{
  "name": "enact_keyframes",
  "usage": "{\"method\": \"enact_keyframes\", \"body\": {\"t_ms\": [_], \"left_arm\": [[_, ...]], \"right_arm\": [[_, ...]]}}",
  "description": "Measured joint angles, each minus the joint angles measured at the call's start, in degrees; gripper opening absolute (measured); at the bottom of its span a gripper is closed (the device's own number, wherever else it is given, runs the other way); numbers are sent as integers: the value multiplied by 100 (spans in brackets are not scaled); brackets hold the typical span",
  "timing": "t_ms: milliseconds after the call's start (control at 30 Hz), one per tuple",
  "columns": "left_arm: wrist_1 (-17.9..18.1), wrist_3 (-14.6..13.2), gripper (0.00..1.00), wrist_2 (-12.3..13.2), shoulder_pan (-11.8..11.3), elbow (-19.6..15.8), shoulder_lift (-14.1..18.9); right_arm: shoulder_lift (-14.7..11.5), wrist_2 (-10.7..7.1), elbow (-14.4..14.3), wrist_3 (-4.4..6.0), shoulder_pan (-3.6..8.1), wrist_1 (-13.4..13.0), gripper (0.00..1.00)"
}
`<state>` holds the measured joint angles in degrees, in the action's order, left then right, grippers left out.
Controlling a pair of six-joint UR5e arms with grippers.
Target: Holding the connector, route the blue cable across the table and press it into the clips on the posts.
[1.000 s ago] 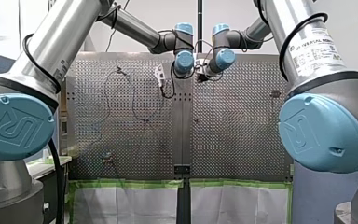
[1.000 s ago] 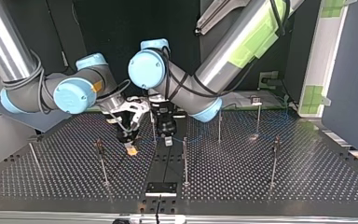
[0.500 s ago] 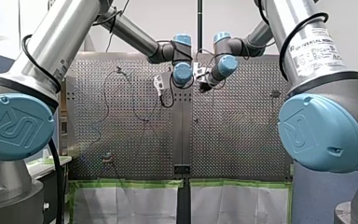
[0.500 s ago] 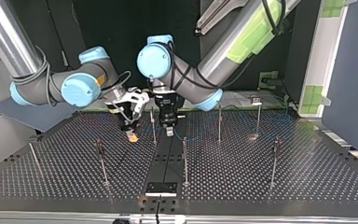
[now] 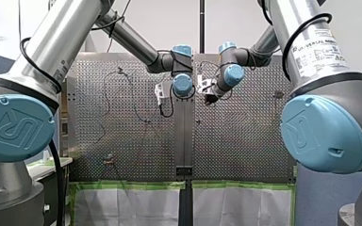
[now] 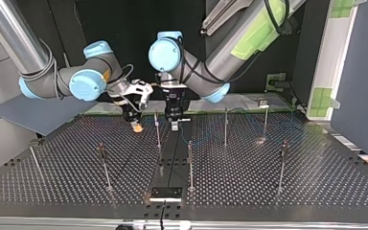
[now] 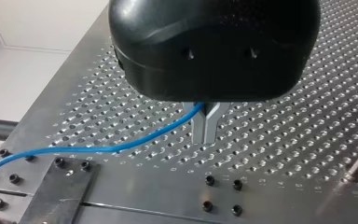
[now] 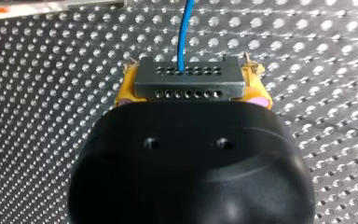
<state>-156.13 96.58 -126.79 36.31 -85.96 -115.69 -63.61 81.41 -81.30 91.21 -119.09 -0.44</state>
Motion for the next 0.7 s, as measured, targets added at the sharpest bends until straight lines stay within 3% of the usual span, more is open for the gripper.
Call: {"method": "enact_keyframes", "body": {"t_ms": [333,700], "left_arm": [[467,-110,0,68,77,-491,0],[744,-150,0,228,194,-993,-190]], "right_arm": [[-107,-77,-481,-164,109,-336,0],[-566,-52,-977,137,161,-800,0]]}}
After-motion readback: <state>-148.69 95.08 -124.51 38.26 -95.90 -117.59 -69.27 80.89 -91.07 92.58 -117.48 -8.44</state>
